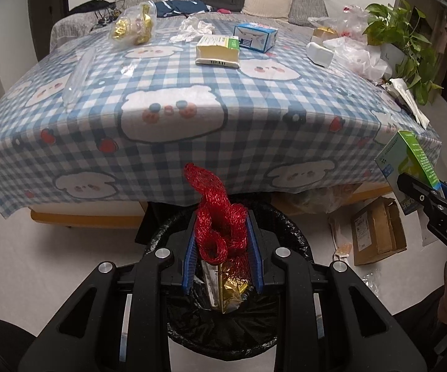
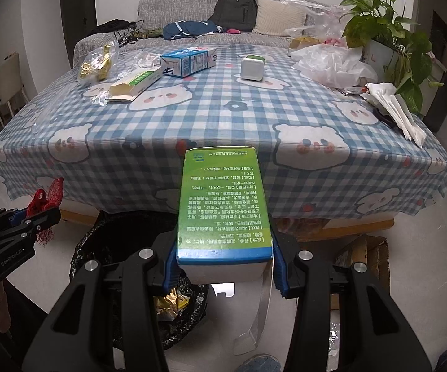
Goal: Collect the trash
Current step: 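Lift the red net and green box and carry them over the bin, then open the left gripper to drop the red mesh net into the bin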
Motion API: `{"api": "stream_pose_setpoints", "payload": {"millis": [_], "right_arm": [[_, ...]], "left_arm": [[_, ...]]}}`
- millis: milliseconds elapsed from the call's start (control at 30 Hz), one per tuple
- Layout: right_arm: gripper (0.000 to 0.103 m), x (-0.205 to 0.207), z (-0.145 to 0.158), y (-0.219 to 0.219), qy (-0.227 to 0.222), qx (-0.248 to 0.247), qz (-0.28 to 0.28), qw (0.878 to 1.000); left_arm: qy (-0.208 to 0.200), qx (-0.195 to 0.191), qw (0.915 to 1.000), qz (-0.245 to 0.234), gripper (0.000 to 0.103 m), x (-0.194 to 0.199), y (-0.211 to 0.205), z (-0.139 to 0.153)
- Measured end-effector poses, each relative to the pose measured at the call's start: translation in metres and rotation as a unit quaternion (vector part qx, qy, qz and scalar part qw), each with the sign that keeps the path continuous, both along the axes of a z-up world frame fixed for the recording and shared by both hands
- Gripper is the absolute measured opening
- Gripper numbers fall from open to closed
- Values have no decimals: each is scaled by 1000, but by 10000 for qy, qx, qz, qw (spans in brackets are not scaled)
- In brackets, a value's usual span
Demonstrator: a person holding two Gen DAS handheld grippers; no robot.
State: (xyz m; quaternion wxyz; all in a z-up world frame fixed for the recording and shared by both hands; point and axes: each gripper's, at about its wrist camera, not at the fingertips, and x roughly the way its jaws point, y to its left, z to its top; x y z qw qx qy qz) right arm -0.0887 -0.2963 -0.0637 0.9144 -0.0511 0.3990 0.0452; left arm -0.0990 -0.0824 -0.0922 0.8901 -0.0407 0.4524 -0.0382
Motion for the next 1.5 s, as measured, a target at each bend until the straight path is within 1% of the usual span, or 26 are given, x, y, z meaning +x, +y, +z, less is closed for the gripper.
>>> {"api": "stream_pose_setpoints", "payload": {"millis": [67, 333, 533, 700, 1033, 1100, 1133, 1167, 1233, 1333, 1400, 1467, 1500], "right_arm": [[45, -1, -5, 1, 40, -4, -2, 10000], [45, 0, -25, 2, 232, 28, -93, 9997], [45, 5, -39, 1, 299, -12, -137, 9995], [45, 8, -51, -4, 430, -6, -245, 9988], [45, 6, -54, -13, 473, -6, -345, 9983], [45, 6, -54, -14, 476, -8, -353, 9982], [45, 6, -55, -15, 476, -10, -354, 9982], [45, 6, -55, -15, 479, -15, -357, 9982], [45, 6, -57, -16, 497, -5, -368, 9981], [45, 8, -57, -14, 539, 1, -358, 9979], [45, 8, -56, -10, 527, 12, -309, 9981], [45, 8, -55, -5, 500, 11, -251, 9984], [45, 9, -55, -2, 499, 18, -227, 9985]], "left_arm": [[0, -24, 10000, -27, 27, -3, -1, -4], [31, 132, 9999, -59, 27, 5, -8, -32], [270, 157, 9995, -66, 27, 14, -10, -54], [389, 179, 9991, -65, 27, 18, -14, -69], [544, 116, 9983, -191, 28, 27, -31, -86], [520, 100, 9984, -198, 31, 28, -33, -87], [502, 97, 9985, -195, 35, 28, -34, -87], [487, 114, 9986, -182, 41, 28, -34, -87], [454, 136, 9987, -161, 44, 28, -34, -86], [401, 122, 9990, -151, 57, 29, -32, -86], [368, 142, 9991, -154, 62, 29, -30, -85], [335, 132, 9992, -157, 69, 28, -25, -83], [311, 125, 9993, -139, 70, 27, -22, -82]]}}
